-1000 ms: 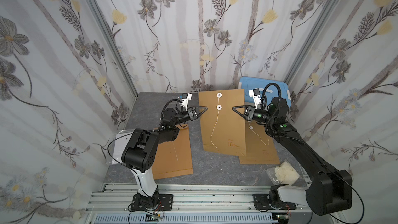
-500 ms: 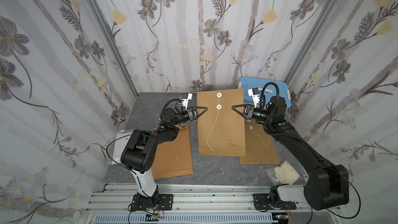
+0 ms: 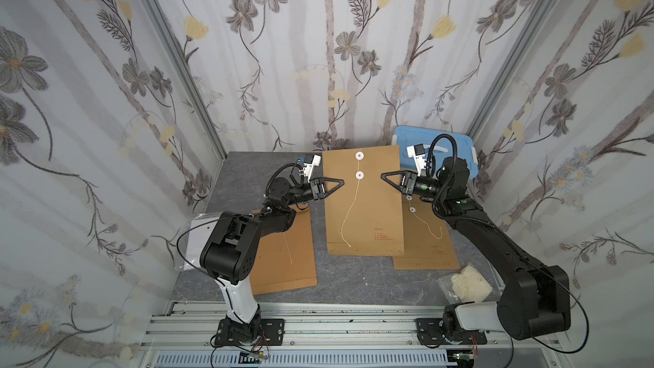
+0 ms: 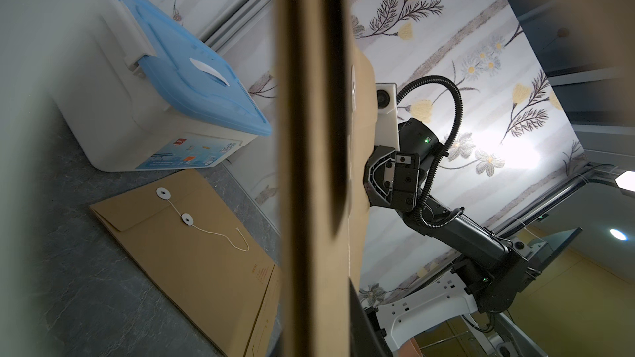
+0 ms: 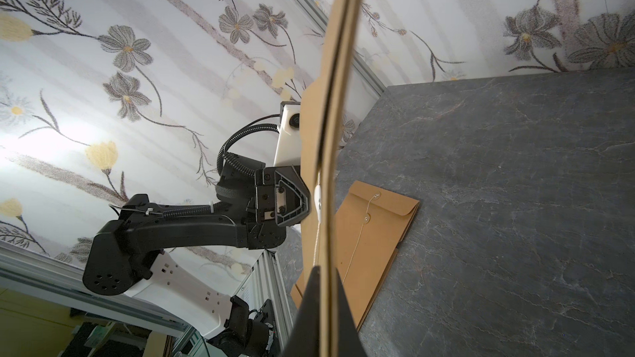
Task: Close the mouth of the file bag
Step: Pick up the file bag from the center of the board.
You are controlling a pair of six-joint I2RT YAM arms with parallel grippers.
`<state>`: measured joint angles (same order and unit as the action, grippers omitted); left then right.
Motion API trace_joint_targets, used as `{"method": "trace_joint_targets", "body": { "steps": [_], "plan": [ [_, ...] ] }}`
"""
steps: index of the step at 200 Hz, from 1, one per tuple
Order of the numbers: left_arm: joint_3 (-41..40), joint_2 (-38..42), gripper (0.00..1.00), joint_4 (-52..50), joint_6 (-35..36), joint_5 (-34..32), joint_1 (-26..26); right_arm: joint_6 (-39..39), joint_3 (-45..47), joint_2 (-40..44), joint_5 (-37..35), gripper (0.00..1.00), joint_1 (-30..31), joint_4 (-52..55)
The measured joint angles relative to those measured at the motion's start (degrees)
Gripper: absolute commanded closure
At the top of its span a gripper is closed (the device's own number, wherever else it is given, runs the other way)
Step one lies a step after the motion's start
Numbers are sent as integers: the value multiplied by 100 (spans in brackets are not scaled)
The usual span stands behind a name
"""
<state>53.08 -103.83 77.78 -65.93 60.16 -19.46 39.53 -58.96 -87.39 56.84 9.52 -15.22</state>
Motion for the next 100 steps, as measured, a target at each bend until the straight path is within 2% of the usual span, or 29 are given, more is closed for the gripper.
{"method": "trace_joint_targets", "body": {
  "steps": [18,74,100],
  "plan": [
    [4,-13,85,0,-24,9,-4,-22,-11,-28,-4,100,0,-2],
    [15,-15,84,-4,-42,17,15,-173,-13,-17,-4,100,0,105],
    [15,-15,100,-2,-87,-2,50,-243,-11,0,-7,100,0,199]
  ]
}}
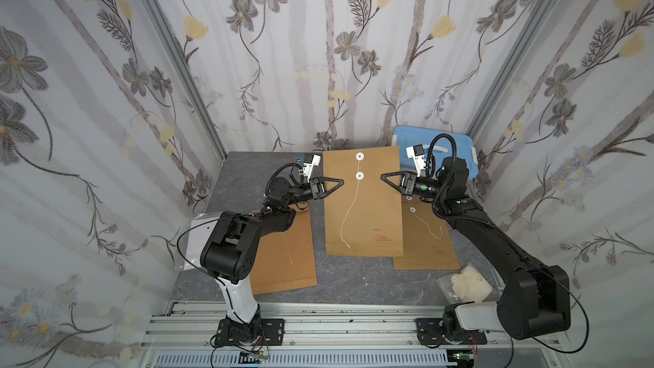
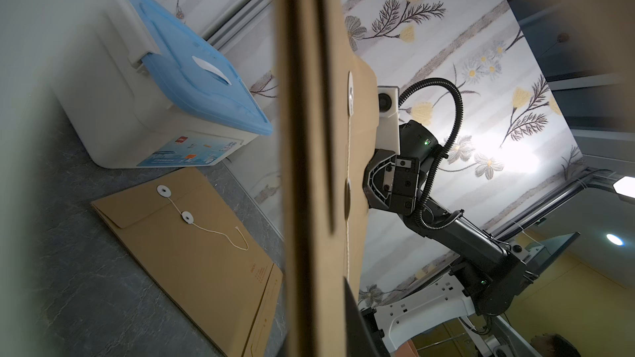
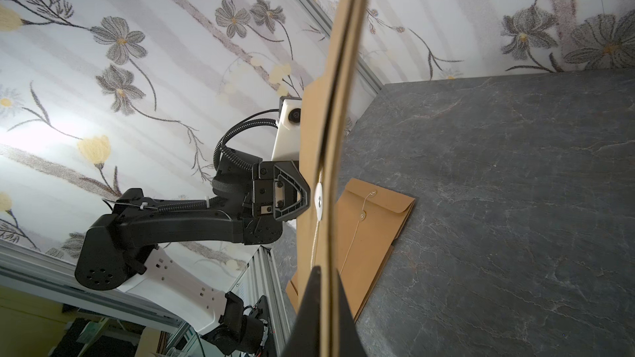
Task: Close the mouth of the file bag
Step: Pick up the file bag from the center of the board.
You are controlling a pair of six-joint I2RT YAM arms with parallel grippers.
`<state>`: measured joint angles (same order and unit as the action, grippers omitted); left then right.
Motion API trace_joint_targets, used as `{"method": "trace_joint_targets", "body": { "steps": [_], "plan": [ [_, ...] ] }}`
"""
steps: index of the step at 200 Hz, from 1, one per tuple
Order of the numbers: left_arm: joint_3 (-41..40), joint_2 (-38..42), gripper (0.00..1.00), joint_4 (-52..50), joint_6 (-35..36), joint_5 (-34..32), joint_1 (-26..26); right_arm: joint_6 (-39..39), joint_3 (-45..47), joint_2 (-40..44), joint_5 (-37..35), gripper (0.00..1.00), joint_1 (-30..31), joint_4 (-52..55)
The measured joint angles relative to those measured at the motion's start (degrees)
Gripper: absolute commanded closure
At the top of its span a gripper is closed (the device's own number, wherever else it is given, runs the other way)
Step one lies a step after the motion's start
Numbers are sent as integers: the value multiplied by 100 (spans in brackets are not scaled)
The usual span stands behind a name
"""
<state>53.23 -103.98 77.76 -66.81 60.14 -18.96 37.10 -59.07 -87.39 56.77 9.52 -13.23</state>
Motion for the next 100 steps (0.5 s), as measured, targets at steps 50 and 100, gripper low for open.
{"method": "trace_joint_targets", "body": {
  "steps": [50,100],
  "plan": [
    [0,-7,100,2,-74,7,17,-52,15,13,-2,100,4,44],
    [0,103,100,-181,101,0,20,-164,48,116,-181,51,11,240]
  ]
}}
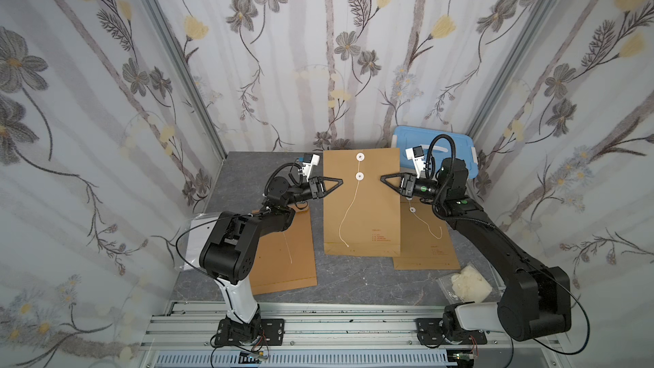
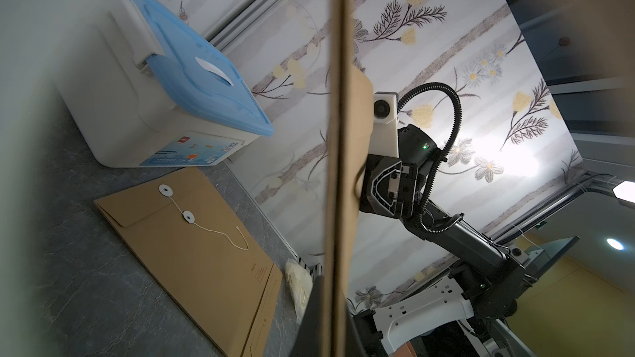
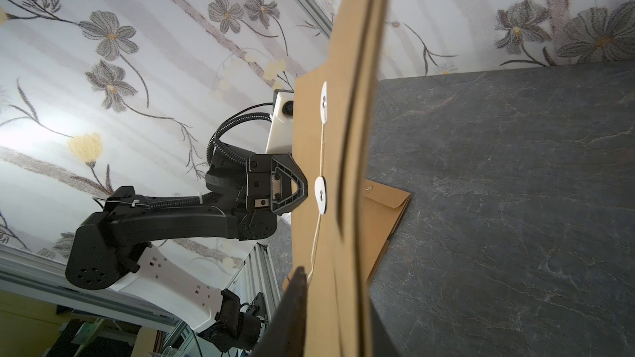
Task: Close the mouth of the file bag
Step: Pick up the file bag from the center of the board, then close the file bag.
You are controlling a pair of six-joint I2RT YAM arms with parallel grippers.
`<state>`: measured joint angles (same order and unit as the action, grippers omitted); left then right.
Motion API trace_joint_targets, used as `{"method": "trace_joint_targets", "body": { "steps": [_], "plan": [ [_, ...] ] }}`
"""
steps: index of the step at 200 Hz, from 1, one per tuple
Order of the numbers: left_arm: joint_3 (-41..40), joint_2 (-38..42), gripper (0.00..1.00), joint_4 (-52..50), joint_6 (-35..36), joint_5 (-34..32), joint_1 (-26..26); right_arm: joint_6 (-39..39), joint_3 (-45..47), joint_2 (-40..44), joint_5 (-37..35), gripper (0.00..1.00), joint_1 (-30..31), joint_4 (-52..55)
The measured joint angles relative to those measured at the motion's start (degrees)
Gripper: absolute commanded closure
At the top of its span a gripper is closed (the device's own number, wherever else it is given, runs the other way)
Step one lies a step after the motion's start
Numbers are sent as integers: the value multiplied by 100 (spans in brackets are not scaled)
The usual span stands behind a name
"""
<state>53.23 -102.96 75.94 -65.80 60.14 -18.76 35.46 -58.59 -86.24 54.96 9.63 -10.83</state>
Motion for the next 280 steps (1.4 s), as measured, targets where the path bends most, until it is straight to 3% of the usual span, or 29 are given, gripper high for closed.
{"method": "trace_joint_targets", "body": {
  "steps": [38,91,130,178,280],
  "plan": [
    [-7,369,100,-743,605,-24,-33,-227,4,439,-540,50,0,450],
    [17,883,100,-2149,1617,-232,-251,-627,103,1473,-1919,50,13,1576],
    [79,1016,100,-2715,1932,-494,-321,-855,105,1987,-2522,48,98,2212],
    [192,1196,100,-3104,2232,-697,-494,-907,125,1947,-2649,47,511,2356],
    [260,1519,100,-3711,3021,-704,-820,-743,-251,857,-1910,47,1012,1545]
  ]
}}
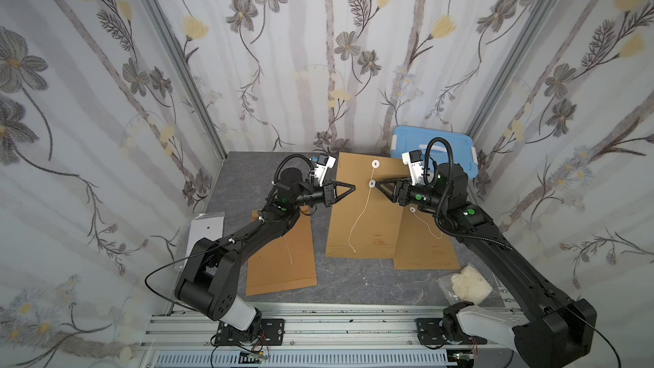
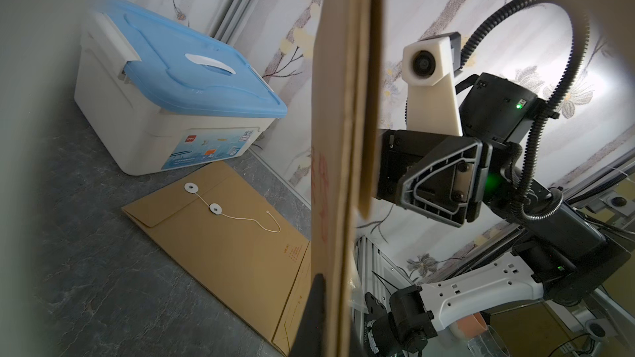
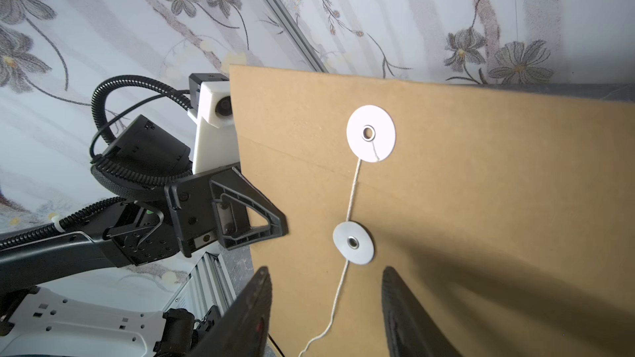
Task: Close the mouth of the file bag
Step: Close the file bag.
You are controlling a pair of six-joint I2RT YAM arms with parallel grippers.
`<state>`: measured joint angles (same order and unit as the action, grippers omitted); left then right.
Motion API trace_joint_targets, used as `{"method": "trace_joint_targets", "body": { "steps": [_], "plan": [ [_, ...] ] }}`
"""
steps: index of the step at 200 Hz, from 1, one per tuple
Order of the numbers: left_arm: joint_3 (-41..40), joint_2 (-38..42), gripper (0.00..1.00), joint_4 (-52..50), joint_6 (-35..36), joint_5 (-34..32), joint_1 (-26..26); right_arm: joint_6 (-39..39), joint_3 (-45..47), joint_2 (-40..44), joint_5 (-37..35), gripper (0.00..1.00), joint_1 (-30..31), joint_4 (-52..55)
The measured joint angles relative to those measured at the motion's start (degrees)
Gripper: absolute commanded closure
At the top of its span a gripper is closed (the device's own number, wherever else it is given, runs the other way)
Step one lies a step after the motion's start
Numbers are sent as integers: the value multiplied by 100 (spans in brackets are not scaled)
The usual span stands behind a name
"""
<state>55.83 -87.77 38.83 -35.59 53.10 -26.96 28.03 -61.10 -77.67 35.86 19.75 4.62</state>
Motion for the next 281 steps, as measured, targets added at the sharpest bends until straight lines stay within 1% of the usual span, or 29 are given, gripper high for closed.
{"method": "trace_joint_targets", "body": {
  "steps": [28,85,187,210,238,281],
  "plan": [
    [-52,63,100,-11,74,-98,-22,20,-52,-81,13,47,103,-26],
    [-61,157,100,-7,92,-337,-81,234,348,-107,26,47,334,-334],
    [-59,92,100,195,-66,-400,-133,772,684,-411,328,48,538,-1362],
    [-59,90,100,205,-81,-444,-140,918,710,-474,428,48,549,-1591],
    [-57,94,100,210,-85,-496,-138,1115,960,-581,542,48,553,-1945],
    [17,103,100,216,-138,-505,-133,1209,1139,-675,743,48,525,-2369]
  ]
}}
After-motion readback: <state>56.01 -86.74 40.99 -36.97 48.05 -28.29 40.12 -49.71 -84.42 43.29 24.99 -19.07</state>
